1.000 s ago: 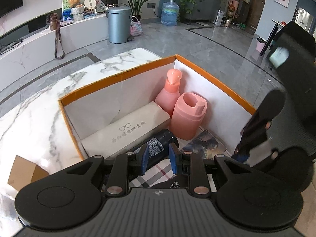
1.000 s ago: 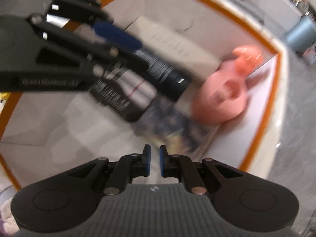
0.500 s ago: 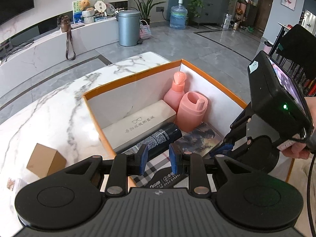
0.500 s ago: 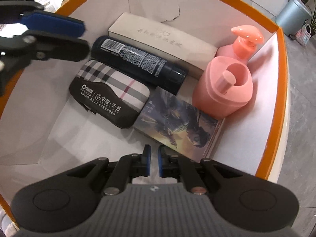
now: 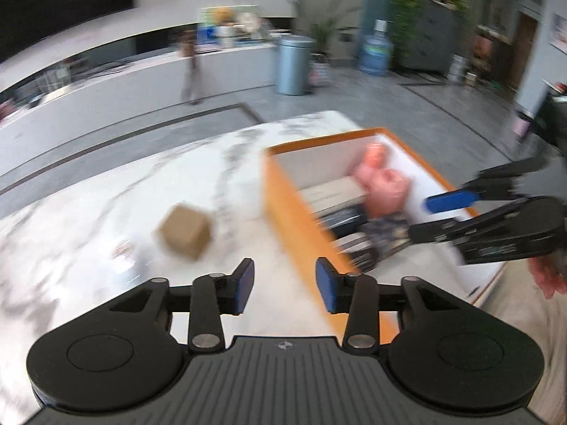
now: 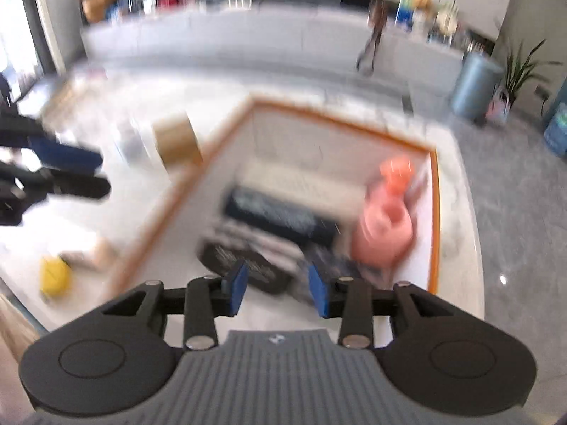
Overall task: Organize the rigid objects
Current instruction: 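Move both grippers out of the box toward the white bottle and yellow tape, then grasp the white Vaseline bottle with the left gripper and lift it upright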
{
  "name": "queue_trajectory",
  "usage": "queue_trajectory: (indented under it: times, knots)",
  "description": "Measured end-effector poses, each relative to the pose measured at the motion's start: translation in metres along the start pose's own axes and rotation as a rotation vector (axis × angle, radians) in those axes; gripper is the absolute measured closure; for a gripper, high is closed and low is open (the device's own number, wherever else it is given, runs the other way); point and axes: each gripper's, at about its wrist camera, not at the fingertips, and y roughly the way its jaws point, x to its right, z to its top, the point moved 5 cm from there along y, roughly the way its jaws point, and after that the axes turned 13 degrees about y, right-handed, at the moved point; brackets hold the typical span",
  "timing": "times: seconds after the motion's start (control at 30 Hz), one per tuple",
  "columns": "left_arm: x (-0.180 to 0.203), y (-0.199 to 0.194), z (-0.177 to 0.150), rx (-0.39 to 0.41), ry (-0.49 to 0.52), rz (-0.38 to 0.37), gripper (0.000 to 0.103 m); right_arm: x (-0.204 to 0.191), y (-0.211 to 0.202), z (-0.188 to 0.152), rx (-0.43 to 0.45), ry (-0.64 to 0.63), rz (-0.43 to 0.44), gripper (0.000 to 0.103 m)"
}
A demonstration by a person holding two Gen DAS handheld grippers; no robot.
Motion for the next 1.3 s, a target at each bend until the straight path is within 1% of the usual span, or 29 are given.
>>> queue_trajectory:
  times: [0.03,0.1,0.2,0.27,0.37,0.43,0.53,0.6,0.63,0.67,0.77,0.83,0.93,1.0,1.07,1.13,1.23,1.27,1.3]
  knots:
    - [-0.007,-0.006,-0.007,-0.007,-0.016,0.017,0.054,-0.010,-0.007,0.000,0.027,0.008,0.030,0.055]
    - [-0.023,-0.017,-0.028,-0.052,-0.064,0.055,0.054,-0.033,-0.018,-0.003,0.066,0.018,0.082,0.055]
    - [-0.039,-0.024,-0.059,-0.102,-0.122,0.082,0.054,-0.069,-0.022,-0.012,0.082,0.023,0.162,0.055]
    - [-0.047,-0.025,-0.077,-0.118,-0.153,0.079,0.054,-0.092,-0.025,-0.021,0.065,0.019,0.199,0.055]
    - [-0.053,-0.019,-0.098,-0.141,-0.159,0.054,0.054,-0.123,-0.003,-0.039,0.010,0.036,0.230,0.055]
    - [-0.052,-0.013,-0.103,-0.141,-0.128,0.029,0.054,-0.140,0.011,-0.048,-0.037,0.040,0.236,0.056]
    - [-0.047,-0.002,-0.109,-0.145,-0.037,-0.028,0.050,-0.159,0.042,-0.061,-0.099,0.030,0.201,0.057]
    - [-0.047,0.006,-0.113,-0.154,0.028,-0.040,0.050,-0.164,0.059,-0.066,-0.127,0.030,0.170,0.062]
    - [-0.046,0.012,-0.113,-0.162,0.060,-0.046,0.050,-0.167,0.068,-0.068,-0.144,0.035,0.153,0.068]
    - [-0.046,0.018,-0.114,-0.170,0.085,-0.055,0.050,-0.168,0.076,-0.071,-0.160,0.044,0.145,0.071]
    - [-0.046,0.037,-0.119,-0.200,0.141,-0.095,0.050,-0.165,0.099,-0.079,-0.191,0.077,0.131,0.072]
    - [-0.047,0.048,-0.124,-0.217,0.174,-0.110,0.049,-0.163,0.109,-0.083,-0.200,0.085,0.114,0.074]
    - [-0.047,0.063,-0.128,-0.236,0.221,-0.130,0.048,-0.160,0.117,-0.085,-0.209,0.102,0.099,0.084]
    - [-0.047,0.070,-0.130,-0.245,0.242,-0.144,0.047,-0.158,0.122,-0.083,-0.201,0.113,0.090,0.086]
    - [-0.045,0.075,-0.130,-0.252,0.266,-0.153,0.045,-0.158,0.125,-0.080,-0.190,0.125,0.091,0.090]
    - [-0.045,0.079,-0.130,-0.249,0.291,-0.135,0.043,-0.158,0.128,-0.077,-0.176,0.133,0.093,0.093]
    - [-0.044,0.086,-0.131,-0.265,0.323,-0.118,0.042,-0.160,0.133,-0.074,-0.164,0.142,0.102,0.093]
    - [-0.042,0.088,-0.132,-0.275,0.342,-0.111,0.039,-0.160,0.135,-0.074,-0.162,0.151,0.106,0.093]
    - [-0.040,0.089,-0.133,-0.271,0.355,-0.110,0.039,-0.160,0.136,-0.074,-0.161,0.159,0.109,0.093]
